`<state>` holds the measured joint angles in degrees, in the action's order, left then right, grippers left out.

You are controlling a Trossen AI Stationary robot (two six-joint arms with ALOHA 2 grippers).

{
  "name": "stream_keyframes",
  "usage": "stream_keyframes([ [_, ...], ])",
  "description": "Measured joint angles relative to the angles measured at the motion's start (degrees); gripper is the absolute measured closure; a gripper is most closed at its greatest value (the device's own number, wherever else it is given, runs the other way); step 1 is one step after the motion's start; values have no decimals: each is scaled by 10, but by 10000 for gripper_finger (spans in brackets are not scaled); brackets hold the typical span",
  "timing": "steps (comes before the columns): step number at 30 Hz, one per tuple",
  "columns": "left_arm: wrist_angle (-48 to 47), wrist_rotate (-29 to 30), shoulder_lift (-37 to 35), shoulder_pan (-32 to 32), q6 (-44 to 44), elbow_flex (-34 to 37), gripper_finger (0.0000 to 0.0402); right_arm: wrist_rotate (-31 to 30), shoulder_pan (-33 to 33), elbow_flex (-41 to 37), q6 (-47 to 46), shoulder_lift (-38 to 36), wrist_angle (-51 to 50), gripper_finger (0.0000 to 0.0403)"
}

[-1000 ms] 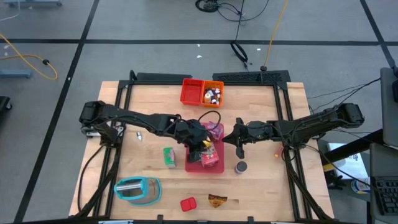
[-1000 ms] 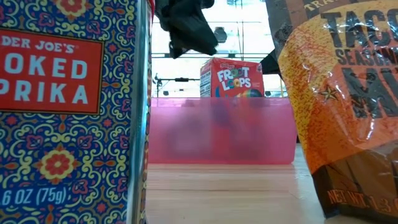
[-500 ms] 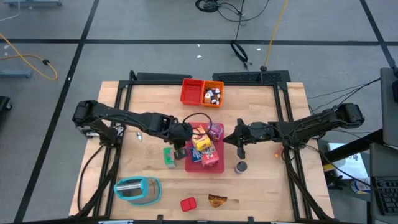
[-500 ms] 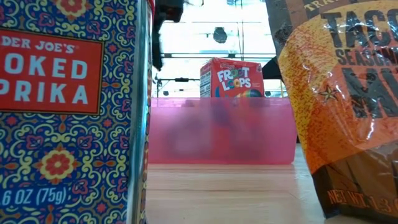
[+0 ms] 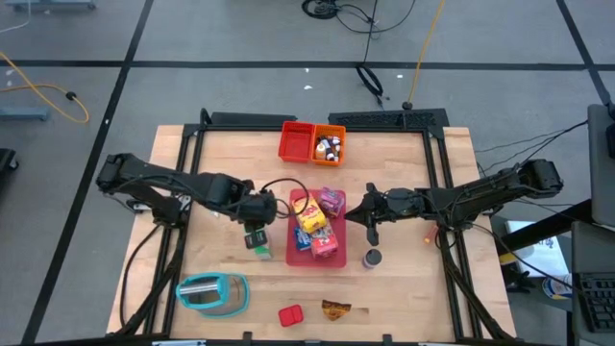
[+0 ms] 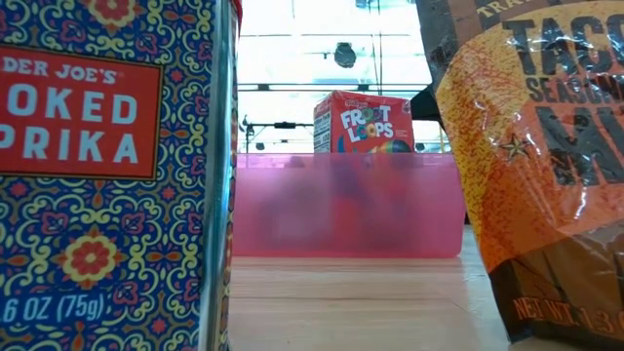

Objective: Pick & Place Kitchen Items
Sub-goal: Put the green cereal box into the light red bin

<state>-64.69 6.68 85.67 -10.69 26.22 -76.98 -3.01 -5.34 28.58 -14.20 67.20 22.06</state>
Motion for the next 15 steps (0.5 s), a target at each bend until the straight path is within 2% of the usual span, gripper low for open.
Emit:
stream_keyframes([
  [4, -1, 25, -23, -16, 1, 24, 314, 0, 0, 0, 0, 0, 0, 385],
  [15, 28, 26, -59, -30, 35, 77, 313, 0, 0, 0, -1, 0, 5, 385],
])
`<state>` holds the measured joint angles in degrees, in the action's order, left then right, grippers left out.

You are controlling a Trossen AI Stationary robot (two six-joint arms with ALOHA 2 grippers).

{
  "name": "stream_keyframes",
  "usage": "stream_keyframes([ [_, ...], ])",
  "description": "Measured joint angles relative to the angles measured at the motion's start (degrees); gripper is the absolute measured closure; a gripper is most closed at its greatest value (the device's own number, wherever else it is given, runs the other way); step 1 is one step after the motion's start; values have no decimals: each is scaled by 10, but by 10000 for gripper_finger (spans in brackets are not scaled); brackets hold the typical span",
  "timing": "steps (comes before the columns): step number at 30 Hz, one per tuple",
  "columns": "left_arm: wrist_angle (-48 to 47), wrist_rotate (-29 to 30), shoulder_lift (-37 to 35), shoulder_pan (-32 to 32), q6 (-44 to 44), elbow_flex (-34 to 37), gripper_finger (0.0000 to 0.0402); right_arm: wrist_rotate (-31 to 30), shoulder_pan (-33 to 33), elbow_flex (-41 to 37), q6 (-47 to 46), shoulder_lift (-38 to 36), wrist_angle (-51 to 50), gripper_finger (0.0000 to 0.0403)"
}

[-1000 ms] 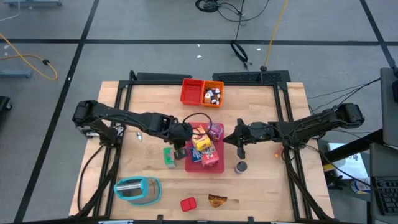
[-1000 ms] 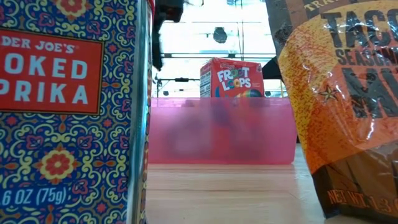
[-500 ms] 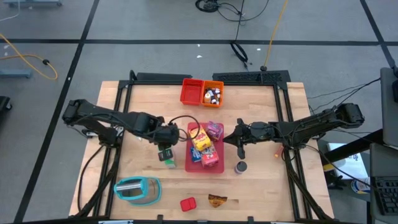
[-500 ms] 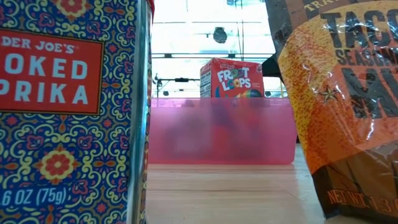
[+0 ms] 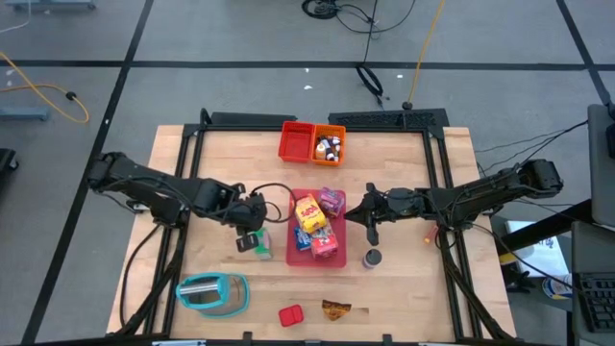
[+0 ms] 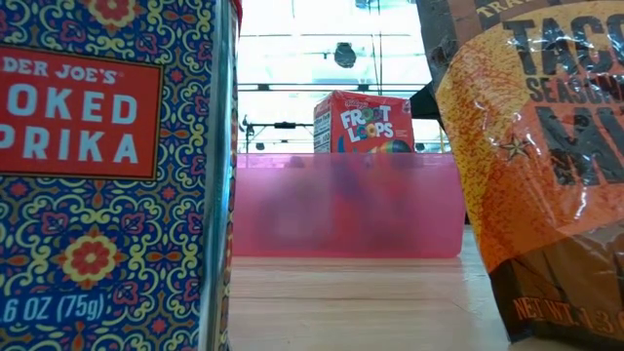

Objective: Pick & Place Kitchen Items
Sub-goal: Put the green cereal box into the light red bin

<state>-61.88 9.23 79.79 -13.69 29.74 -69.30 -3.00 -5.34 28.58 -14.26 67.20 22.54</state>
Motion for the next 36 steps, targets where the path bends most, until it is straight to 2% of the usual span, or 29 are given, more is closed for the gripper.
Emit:
stream_keyframes([
  [9, 57, -14, 1, 0, -12, 12, 313, 0, 0, 0, 0, 0, 0, 385],
  [19, 68, -7, 1, 0, -16, 14, 308, 0, 0, 0, 0, 0, 0, 385],
  [22, 84, -2, 1, 1, -11, 14, 277, 0, 0, 0, 0, 0, 0, 385],
  [29, 77, -2, 1, 2, -26, 14, 170, 0, 0, 0, 0, 0, 0, 385],
  [32, 67, -2, 1, 0, -24, 14, 147, 0, 0, 0, 0, 0, -1, 385],
  [36, 66, -6, 1, -8, -19, 20, 139, 0, 0, 0, 0, 0, -1, 385],
])
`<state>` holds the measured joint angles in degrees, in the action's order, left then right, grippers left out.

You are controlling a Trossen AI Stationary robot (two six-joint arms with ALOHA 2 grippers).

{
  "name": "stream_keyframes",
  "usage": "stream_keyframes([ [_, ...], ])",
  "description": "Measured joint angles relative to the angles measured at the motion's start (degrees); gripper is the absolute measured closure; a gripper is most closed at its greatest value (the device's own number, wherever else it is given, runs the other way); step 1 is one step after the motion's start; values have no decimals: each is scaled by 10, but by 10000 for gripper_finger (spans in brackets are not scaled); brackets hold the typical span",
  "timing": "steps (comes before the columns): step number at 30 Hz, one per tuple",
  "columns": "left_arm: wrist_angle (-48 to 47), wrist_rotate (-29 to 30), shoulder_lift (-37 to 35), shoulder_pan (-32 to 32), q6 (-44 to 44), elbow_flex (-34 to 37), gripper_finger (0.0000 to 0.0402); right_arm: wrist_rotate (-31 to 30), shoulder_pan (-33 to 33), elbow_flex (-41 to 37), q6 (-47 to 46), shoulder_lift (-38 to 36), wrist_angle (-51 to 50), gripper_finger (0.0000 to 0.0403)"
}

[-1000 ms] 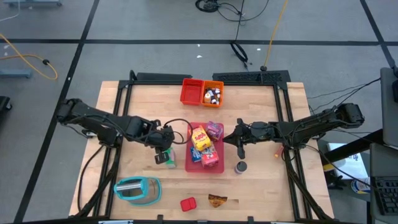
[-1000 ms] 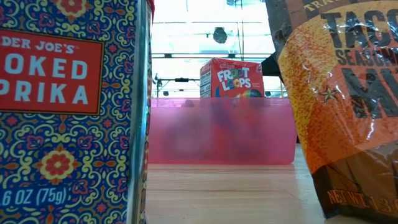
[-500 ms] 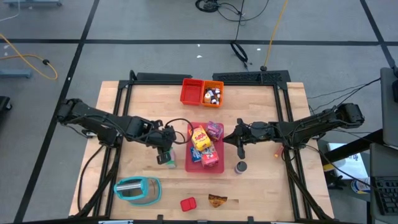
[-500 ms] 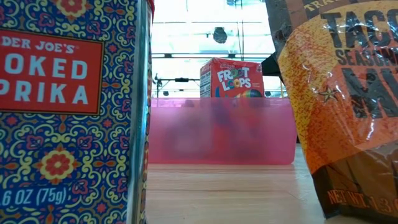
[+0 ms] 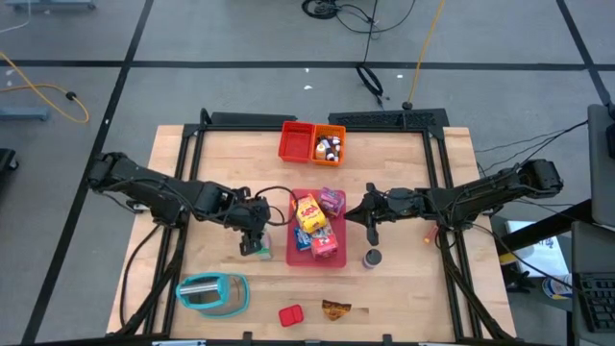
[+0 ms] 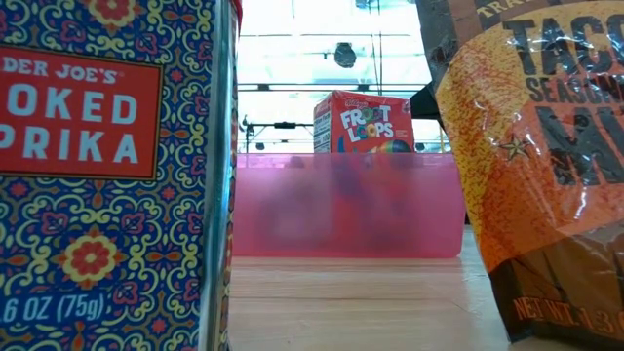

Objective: Pick & Place Kitchen Items
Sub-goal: Put the green cereal box into the light red bin

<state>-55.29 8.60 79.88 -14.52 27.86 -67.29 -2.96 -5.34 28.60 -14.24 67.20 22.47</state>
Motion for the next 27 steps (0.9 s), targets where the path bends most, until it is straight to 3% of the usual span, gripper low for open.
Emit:
stream_keyframes([
  [11, 31, -17, 0, -2, 7, 60, 177, 0, 0, 0, 0, 0, 0, 385],
  [16, 99, -82, -2, 11, 1, 109, 203, 0, 0, 0, 0, 0, 0, 385],
  [19, 143, -125, -2, 19, -4, 132, 249, 0, 0, 0, 0, 0, 0, 385],
  [24, 151, -132, -5, 30, -15, 134, 372, 0, 0, 0, 0, 0, 0, 385],
  [27, 159, -130, -12, 31, -14, 136, 387, 0, 0, 0, 0, 0, 0, 385],
])
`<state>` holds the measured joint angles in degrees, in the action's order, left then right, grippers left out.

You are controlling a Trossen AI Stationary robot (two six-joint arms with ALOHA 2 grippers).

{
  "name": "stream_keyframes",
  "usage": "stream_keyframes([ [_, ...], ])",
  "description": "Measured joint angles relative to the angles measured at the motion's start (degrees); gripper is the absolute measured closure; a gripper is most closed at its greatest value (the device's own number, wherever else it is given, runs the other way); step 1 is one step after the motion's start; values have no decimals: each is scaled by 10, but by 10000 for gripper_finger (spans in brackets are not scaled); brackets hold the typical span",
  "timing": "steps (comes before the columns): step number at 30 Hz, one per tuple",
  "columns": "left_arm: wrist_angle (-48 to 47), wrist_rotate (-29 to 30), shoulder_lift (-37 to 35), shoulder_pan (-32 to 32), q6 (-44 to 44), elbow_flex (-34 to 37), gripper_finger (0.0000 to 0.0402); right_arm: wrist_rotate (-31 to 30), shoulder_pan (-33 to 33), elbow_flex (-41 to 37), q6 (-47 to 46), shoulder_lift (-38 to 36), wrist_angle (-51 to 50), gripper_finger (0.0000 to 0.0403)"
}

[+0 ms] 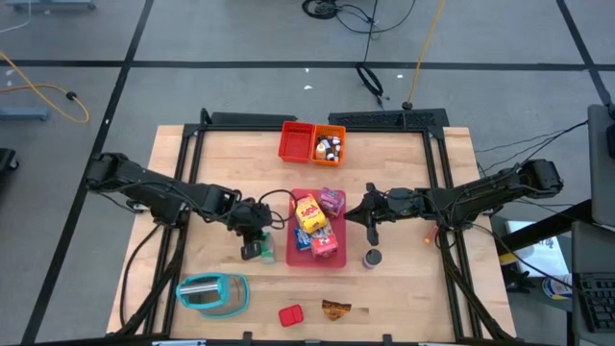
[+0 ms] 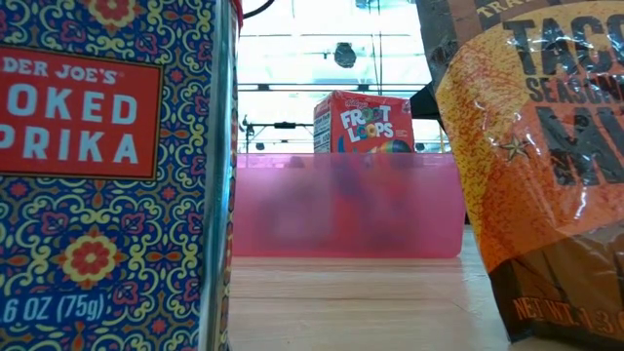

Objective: Pick & Place Kitchen Items
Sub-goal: Put the green cereal box into the light red bin

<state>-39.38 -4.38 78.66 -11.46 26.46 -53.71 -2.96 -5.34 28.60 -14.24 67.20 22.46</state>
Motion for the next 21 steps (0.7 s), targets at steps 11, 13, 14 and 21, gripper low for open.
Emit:
stream_keyframes([
  [11, 5, 1, -46, 2, 26, -9, 399, 0, 0, 0, 0, 0, 0, 385],
  [13, -3, 8, -56, 2, 22, -21, 400, 0, 0, 0, 0, 0, 0, 385],
  [14, -5, 12, -58, 2, 20, -29, 400, 0, 0, 0, 0, 0, 0, 385],
  [21, -12, 16, -64, 2, -17, -107, 400, 0, 0, 0, 0, 0, 0, 385],
])
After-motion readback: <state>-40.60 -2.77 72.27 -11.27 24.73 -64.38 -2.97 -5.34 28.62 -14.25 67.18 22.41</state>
